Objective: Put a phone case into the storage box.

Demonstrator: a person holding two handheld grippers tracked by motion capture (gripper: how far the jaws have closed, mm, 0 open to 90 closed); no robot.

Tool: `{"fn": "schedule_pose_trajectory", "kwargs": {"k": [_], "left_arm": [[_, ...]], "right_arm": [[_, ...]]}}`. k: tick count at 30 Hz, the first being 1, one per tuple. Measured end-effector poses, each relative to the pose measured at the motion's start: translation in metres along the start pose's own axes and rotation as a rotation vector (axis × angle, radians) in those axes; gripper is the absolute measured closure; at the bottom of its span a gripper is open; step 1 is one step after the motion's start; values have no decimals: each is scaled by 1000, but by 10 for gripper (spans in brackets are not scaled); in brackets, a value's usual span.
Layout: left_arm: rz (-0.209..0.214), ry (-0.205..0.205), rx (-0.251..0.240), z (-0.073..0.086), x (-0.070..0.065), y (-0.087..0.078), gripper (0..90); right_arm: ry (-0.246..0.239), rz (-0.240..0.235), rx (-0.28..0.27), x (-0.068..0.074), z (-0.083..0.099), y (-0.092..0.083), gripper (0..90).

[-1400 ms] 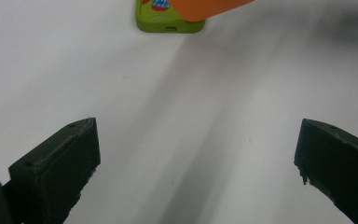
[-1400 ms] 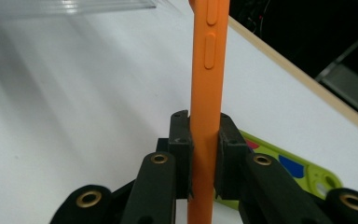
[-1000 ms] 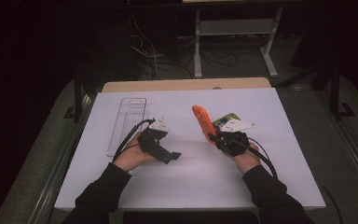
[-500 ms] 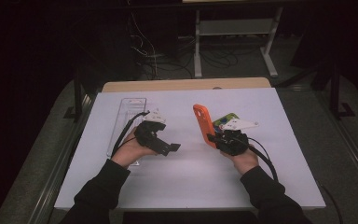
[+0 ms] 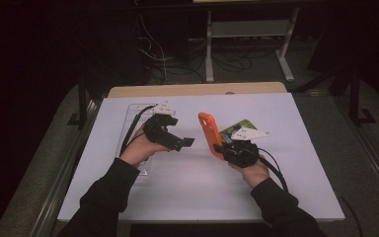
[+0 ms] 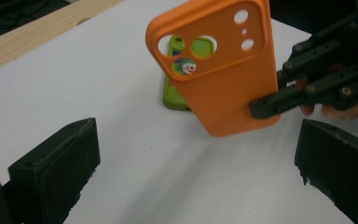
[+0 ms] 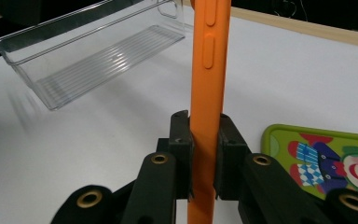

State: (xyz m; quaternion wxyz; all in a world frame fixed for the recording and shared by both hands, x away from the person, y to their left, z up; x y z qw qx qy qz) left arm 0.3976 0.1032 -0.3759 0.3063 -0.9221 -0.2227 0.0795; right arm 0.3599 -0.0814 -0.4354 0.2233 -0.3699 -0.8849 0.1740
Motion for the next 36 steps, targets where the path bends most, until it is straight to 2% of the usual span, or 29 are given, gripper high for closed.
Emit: {"fn": "schedule_pose_trajectory", "kwargs": {"k": [1, 4, 8, 9, 14, 17, 20, 23, 31, 36], "left_arm": [[2, 9, -2, -2, 1, 1, 0], [8, -12, -17, -8, 1, 4, 0], [10, -11, -23, -13, 1, 7, 0], [10, 1, -20, -14, 2, 7, 0], [23, -32, -36, -19, -1, 14, 0], [23, -23, -38, -21, -1, 18, 0], [29, -37, -51, -24, -2, 21, 0], [38, -54, -56, -25, -5, 25, 0], [61, -63, -79, -27, -11, 35, 0], [55, -83, -94, -27, -11, 36, 0]], "right_arm": [[0, 0, 0, 0, 0, 0, 785], [-5, -8, -1, 5, 0, 1, 785], [-18, -26, -4, 12, -1, 1, 785], [-18, -26, -4, 12, -1, 1, 785], [-35, -29, -10, 15, -2, 2, 785], [-41, -34, -14, 18, -2, 2, 785], [-43, -43, -25, 21, -4, 1, 785], [-46, -49, -35, 24, -5, 0, 785], [-49, -63, -35, 30, -4, 3, 785], [-48, -62, -34, 31, -4, 4, 786]]}}
Point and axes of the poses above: each handheld gripper's, and its own axes: y roughly forward along the jaws, z roughly out of its underside, x roughly to its left, the point moved 6 cm from there along y, roughly forward along the jaws, and after that the axes turned 8 degrees about y, right-handed, at the moved point
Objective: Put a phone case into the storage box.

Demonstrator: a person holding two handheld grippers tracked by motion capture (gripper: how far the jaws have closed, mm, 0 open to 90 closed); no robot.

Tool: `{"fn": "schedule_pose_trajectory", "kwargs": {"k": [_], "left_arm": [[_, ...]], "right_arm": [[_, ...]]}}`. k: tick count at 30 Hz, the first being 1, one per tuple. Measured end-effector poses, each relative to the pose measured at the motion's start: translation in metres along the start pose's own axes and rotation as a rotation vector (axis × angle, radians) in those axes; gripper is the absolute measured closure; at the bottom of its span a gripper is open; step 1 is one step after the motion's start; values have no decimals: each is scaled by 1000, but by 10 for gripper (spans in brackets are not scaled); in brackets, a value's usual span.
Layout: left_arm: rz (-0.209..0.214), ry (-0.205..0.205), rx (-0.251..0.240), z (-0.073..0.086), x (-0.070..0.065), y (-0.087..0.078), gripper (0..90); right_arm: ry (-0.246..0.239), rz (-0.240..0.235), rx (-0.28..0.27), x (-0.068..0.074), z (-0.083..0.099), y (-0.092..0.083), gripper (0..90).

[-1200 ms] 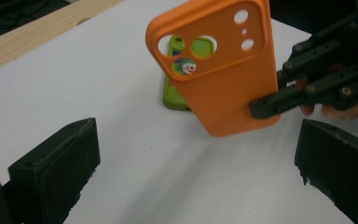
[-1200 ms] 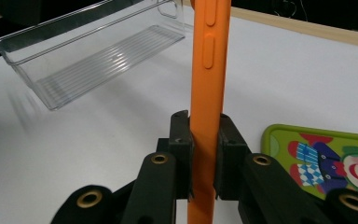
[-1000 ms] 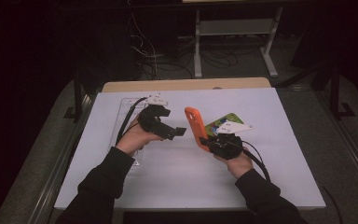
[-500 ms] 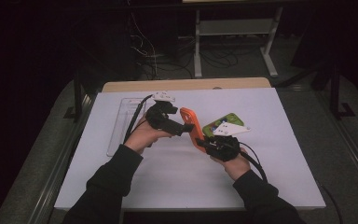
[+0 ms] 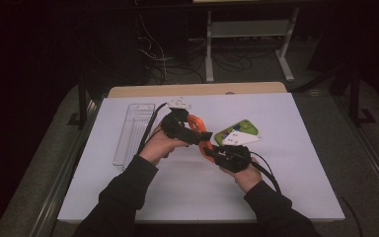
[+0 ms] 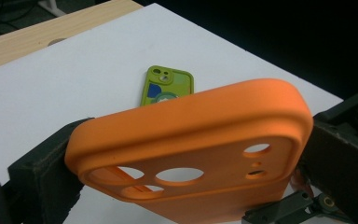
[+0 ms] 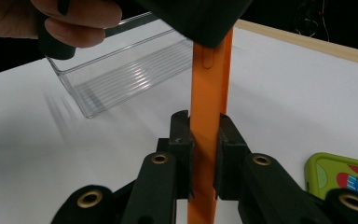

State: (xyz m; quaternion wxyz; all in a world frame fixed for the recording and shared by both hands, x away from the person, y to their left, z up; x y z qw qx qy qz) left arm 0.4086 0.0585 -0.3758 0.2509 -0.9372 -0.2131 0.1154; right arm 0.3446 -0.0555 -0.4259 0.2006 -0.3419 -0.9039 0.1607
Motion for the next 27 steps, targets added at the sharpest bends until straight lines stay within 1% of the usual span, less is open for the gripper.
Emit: {"fn": "schedule_pose_trajectory", "kwargs": {"k": [7, 8, 9, 10, 12, 14, 15, 21, 25, 26, 27], "left_arm": [[-13, -5, -3, 1, 0, 1, 5], [-21, 1, -2, 1, 1, 0, 26], [-22, -11, -15, 0, 1, 0, 50], [-20, -5, -15, 0, 1, -1, 66], [-22, -13, -25, -1, 1, -2, 90], [-21, -9, -27, -1, 1, -2, 110], [-21, -7, -26, -1, 1, -2, 114], [-8, 6, -11, 1, 1, -1, 136], [-5, 15, 3, 2, 1, 0, 142], [-4, 14, 3, 2, 1, 0, 143], [-1, 14, 3, 2, 1, 0, 143]], "right_arm": [[2, 2, 10, 0, 2, 2, 786], [1, 2, 12, 0, 2, 3, 786], [1, 4, 20, 0, 3, 3, 786], [0, 5, 23, 0, 3, 3, 787], [-2, 6, 23, 0, 4, 5, 787], [-2, 5, 28, 0, 5, 5, 787], [2, 5, 31, 1, 5, 6, 787], [-14, 7, 46, 0, 7, 8, 786], [-15, 6, 76, 0, 10, 10, 781], [-14, 7, 78, 0, 10, 10, 754], [-14, 7, 78, 0, 10, 10, 754]]}}
Point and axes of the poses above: each handheld gripper's, and its own axes: y roughly forward along the jaws, z roughly out of its underside, x roughly to its left, the point moved 6 cm from there along y, roughly forward along the jaws, and after that the axes turned 8 degrees about y, right-handed, at the moved point
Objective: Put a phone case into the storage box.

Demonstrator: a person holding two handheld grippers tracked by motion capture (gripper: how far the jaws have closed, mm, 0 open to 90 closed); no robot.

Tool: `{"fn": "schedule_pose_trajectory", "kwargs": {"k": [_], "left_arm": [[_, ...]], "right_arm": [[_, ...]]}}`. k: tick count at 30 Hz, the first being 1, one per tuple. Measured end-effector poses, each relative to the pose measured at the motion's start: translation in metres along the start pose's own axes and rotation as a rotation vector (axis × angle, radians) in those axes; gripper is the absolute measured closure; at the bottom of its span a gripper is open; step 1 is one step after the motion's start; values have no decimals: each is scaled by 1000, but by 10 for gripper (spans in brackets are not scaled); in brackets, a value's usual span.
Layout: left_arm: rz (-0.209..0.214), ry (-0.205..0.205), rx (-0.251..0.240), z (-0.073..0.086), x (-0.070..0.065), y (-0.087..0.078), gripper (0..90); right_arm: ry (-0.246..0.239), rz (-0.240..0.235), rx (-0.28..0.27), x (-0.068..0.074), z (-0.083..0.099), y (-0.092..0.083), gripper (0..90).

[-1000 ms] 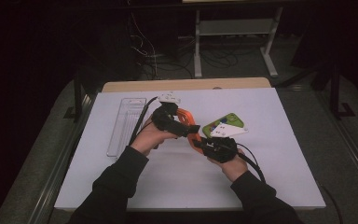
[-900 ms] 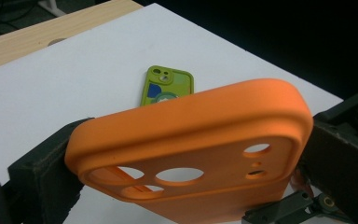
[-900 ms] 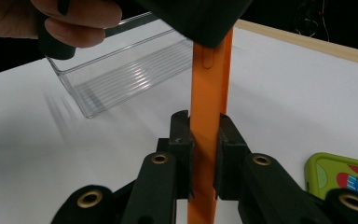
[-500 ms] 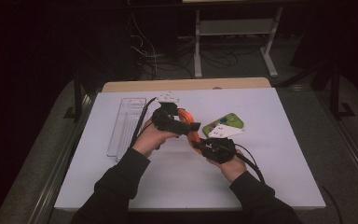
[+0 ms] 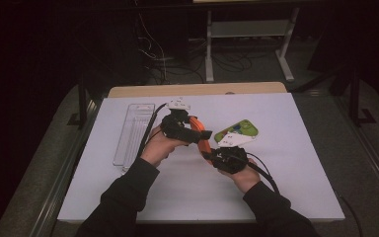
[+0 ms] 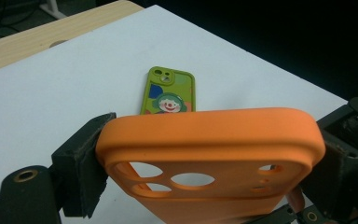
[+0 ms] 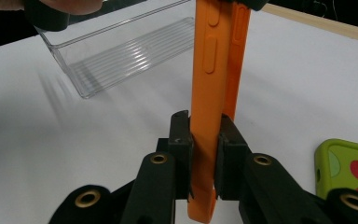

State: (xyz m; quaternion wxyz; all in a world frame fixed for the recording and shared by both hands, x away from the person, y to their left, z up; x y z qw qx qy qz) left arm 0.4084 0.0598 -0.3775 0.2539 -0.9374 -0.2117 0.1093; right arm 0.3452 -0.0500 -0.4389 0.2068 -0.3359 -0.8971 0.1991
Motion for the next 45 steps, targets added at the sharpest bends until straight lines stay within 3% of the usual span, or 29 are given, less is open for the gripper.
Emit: {"fn": "schedule_pose_trajectory", "kwargs": {"k": [1, 6, 8, 12, 15, 16, 23, 27, 31, 34, 36, 45], "left_arm": [[2, 1, -1, 0, 0, 0, 144], [-3, 5, 3, -2, 3, -1, 144], [-9, 5, 9, -3, 5, -3, 144], [-16, 18, 10, -6, 11, -8, 144], [-27, 11, 17, -8, 13, -11, 144], [-31, 13, 19, -9, 14, -12, 144], [-61, 26, 40, -15, 25, -21, 144], [-87, 33, 37, -21, 32, -31, 144], [-112, 32, 32, -27, 42, -41, 144], [-132, 29, 31, -30, 50, -48, 144], [-147, 29, 24, -33, 55, -54, 144], [-223, 13, 6, -39, 78, -86, 144]], "right_arm": [[-3, 1, 4, -1, 0, 0, 669], [9, -5, 36, -5, 3, -2, 564], [-13, -1, 48, -9, 6, -4, 524], [-16, 3, 115, -18, 16, -15, 423], [-17, 0, 135, -23, 21, -19, 376], [-13, 2, 142, -28, 25, -24, 319], [-15, 22, 149, -41, 38, -35, 141], [-9, 33, 141, -46, 47, -44, 105], [14, 4, 162, -48, 55, -49, 0], [20, 20, 190, -50, 63, -52, 0], [-1, 31, 194, -52, 67, -54, 0], [2, 45, 191, -56, 74, -60, 0]]}}
Point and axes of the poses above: each handheld gripper's, and its own axes: y roughly forward along the jaws, z roughly out of its underside, x roughly to its left, the point moved 6 cm from there along y, roughly forward along the jaws, and after that the axes turned 8 degrees about y, right-handed, at the moved point
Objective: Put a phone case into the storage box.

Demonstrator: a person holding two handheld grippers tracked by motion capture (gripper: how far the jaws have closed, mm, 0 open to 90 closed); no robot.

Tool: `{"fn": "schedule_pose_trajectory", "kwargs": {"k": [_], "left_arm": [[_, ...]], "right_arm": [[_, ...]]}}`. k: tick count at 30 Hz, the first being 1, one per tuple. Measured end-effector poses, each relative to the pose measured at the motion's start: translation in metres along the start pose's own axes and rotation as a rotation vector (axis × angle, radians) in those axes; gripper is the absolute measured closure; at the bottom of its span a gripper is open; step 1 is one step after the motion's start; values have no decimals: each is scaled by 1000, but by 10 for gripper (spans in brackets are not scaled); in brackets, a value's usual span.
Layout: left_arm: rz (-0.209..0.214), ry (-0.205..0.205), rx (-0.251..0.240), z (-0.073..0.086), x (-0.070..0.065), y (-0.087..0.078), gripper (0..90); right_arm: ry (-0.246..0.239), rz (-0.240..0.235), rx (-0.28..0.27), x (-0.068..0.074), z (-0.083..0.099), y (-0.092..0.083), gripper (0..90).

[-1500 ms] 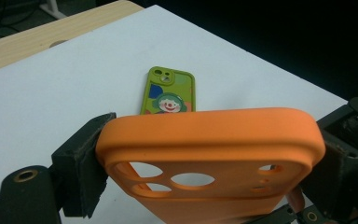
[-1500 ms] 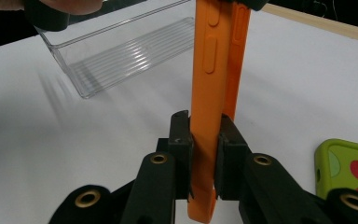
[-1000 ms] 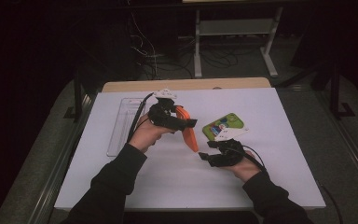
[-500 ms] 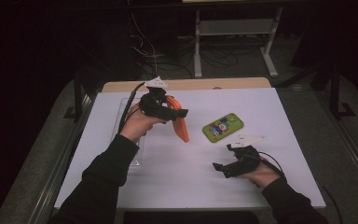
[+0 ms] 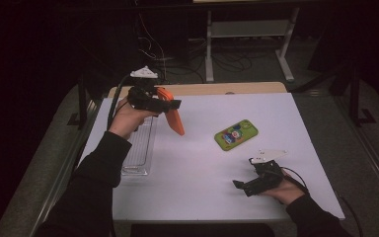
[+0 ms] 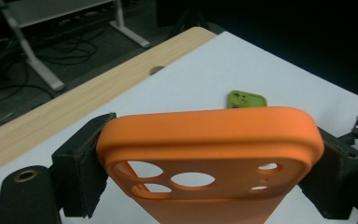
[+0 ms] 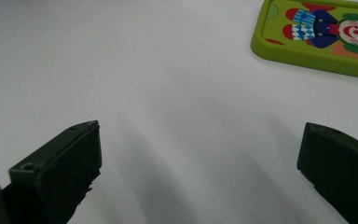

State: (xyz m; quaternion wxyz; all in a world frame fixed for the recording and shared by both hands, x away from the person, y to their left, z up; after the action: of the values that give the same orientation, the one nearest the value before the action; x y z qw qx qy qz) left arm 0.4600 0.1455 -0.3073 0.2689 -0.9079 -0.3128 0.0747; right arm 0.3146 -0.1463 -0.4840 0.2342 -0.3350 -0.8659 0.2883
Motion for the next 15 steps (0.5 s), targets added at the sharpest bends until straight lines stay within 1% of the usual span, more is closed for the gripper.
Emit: {"fn": "schedule_pose_trajectory", "kwargs": {"k": [3, 5, 6, 9, 10, 11, 13, 15], "left_arm": [[-34, -3, 3, -1, 13, -10, 143], [-55, 1, 10, 0, 20, -15, 143], [-67, -12, 6, -1, 25, -18, 143], [-96, -21, 10, 0, 35, -24, 143], [-107, -18, 16, 0, 39, -27, 143], [-120, -14, 21, 1, 43, -28, 143], [-140, -27, 23, 2, 50, -30, 143], [-160, -28, 31, 3, 58, -31, 143]], "right_arm": [[-10, -1, 1, 0, 0, 1, 0], [-7, -3, 5, 0, 0, 1, 0], [-10, -3, 3, 0, 0, 1, 0], [1, -4, 3, 1, -1, 1, 0], [1, -5, 5, 1, 0, 1, 0], [7, -7, 9, 2, 0, 1, 0], [7, -5, 10, 2, 0, 1, 0], [7, -6, 8, 2, 0, 1, 0]]}}
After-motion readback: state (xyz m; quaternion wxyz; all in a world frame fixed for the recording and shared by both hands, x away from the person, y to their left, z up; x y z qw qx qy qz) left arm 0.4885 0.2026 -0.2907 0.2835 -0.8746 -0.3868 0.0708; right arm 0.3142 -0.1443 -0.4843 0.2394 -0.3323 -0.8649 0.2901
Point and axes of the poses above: each handheld gripper's, and its own axes: y roughly forward along the jaws, z roughly out of its underside, x roughly to its left, the point moved 6 cm from there along y, roughly forward along the jaws, and after that the axes turned 8 degrees about y, right-handed, at the moved point
